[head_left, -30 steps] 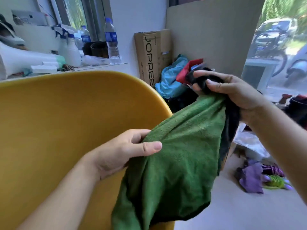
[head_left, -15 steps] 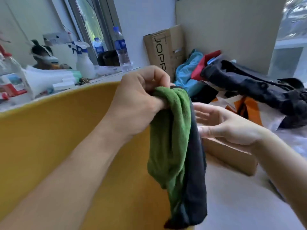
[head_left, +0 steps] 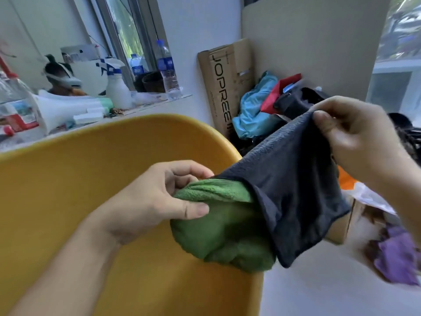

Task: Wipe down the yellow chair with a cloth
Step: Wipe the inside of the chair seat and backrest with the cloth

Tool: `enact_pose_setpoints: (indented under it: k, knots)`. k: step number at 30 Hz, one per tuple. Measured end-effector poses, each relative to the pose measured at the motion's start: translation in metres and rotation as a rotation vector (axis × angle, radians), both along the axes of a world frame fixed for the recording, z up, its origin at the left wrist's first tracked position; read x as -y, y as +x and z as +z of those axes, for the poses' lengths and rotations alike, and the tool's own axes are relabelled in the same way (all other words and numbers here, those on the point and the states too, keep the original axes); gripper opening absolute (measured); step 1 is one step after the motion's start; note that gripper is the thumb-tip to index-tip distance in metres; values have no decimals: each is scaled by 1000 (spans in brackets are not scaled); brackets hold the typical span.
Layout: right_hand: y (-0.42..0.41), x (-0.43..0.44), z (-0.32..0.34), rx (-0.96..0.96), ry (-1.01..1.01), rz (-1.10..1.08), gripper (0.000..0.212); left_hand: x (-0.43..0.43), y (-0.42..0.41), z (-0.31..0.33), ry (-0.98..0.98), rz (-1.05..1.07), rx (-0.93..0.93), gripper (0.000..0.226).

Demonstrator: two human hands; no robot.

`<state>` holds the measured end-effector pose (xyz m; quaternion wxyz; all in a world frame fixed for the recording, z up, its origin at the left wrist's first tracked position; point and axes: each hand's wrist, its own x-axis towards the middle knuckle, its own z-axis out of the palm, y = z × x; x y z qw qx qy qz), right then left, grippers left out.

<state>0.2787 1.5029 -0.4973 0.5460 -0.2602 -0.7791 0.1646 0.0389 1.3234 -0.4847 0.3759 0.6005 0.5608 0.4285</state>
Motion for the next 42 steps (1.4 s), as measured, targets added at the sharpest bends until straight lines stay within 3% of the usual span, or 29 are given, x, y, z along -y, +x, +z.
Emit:
enact_pose_setpoints:
  k: [3,6,8,10,13,18,20,22,24,25,27,29,31,34,38,40,42]
  knots:
    - [-3,8,-7,-86,-428,295,21,7,-2,-13,15,-102,355,32]
    - [7,12,-6,-204,-807,587,14,7,7,-20,209,-8,504,35]
    - [22,10,-8,-248,-846,694,11,4,14,-20,350,161,582,31]
    - [32,7,-20,-256,-870,781,36,-5,19,-24,408,280,693,33]
    - [34,3,-51,-260,-938,898,69,-23,31,-39,328,347,831,28]
    - [22,33,-65,-249,-925,1169,53,-20,42,-65,102,100,821,25]
    - [19,38,-60,-251,-874,1039,51,-9,37,-67,76,37,801,30]
    - [16,33,-58,-188,-778,645,39,2,32,-66,57,61,777,33]
    - [13,30,-65,138,-435,65,37,12,30,-65,40,82,741,37]
    - [12,30,-71,318,-249,-116,34,16,32,-64,33,73,730,43]
    - [11,42,-79,583,-22,-229,26,24,36,-62,30,29,718,52]
    - [7,63,-78,724,25,-200,25,32,40,-60,52,-25,713,52]
    - [0,87,-69,716,-64,-88,25,41,42,-57,88,-79,717,51]
    - [-9,111,-58,427,-522,88,22,57,38,-56,119,-171,719,53]
    - [0,120,-69,61,-802,-22,30,77,29,-61,102,-367,714,42]
    - [8,125,-81,78,-857,-131,25,82,34,-66,56,-445,714,35]
    - [13,131,-95,238,-858,-204,19,86,47,-72,-10,-476,690,35]
